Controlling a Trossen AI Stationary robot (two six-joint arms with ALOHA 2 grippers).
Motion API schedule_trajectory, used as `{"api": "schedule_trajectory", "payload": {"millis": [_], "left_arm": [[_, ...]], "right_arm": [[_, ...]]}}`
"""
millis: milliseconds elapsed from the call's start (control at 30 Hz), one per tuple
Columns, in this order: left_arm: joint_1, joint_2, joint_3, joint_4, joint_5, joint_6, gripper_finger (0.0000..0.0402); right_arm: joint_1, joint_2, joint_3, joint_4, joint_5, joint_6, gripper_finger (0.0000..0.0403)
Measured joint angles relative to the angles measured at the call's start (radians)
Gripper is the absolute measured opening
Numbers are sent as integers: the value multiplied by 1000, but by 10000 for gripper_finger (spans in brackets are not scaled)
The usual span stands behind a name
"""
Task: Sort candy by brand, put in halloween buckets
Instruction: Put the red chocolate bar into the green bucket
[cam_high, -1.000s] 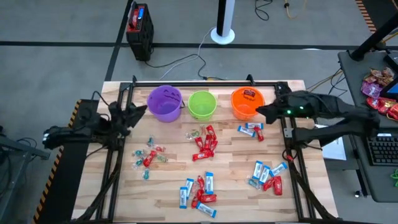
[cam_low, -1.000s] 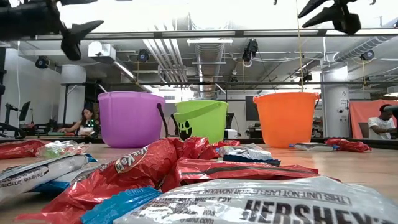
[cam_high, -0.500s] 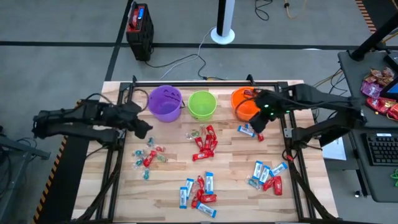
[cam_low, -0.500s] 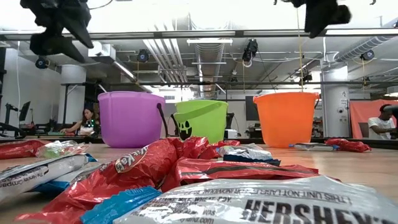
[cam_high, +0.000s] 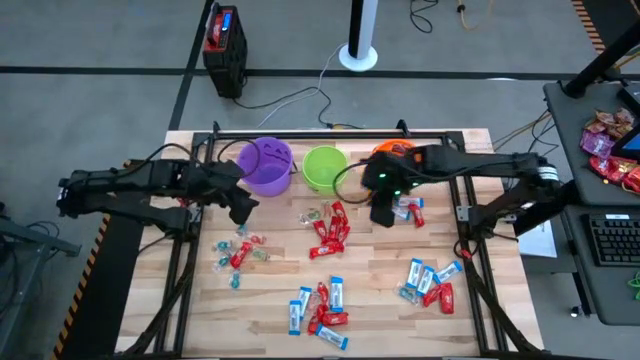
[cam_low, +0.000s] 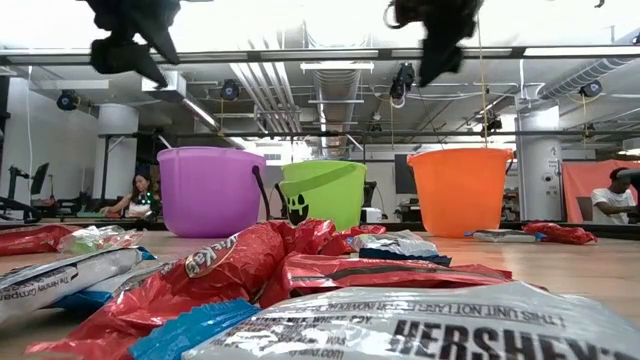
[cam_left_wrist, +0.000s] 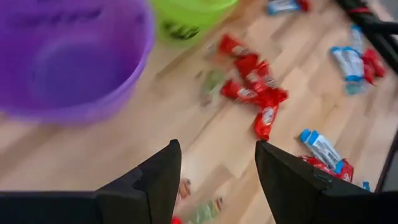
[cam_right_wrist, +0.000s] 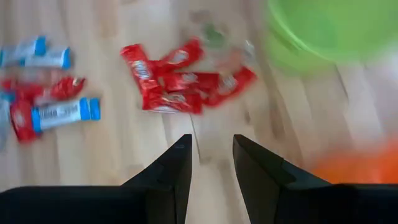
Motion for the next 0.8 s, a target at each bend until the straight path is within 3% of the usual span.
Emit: {"api": "schedule_trajectory", "payload": {"millis": [133,233,400,600,800], "left_arm": [[-21,-36,0,115,1,153,190],[-43,-80,0,130,0,194,190],[-69,-147,-1,128,0,195,190],[-73,-199,-7,126,-13,229,190],[-73,-216,-8,111,-55,238,190]], "right_arm": [[55,123,0,98,-25,-275,109],[77,226,0,142,-27,-369,109],[88,382,5,156,-23,-421,109],[88,470,5,163,-23,-455,114],[88,483,2,205,0,-497,166]]}}
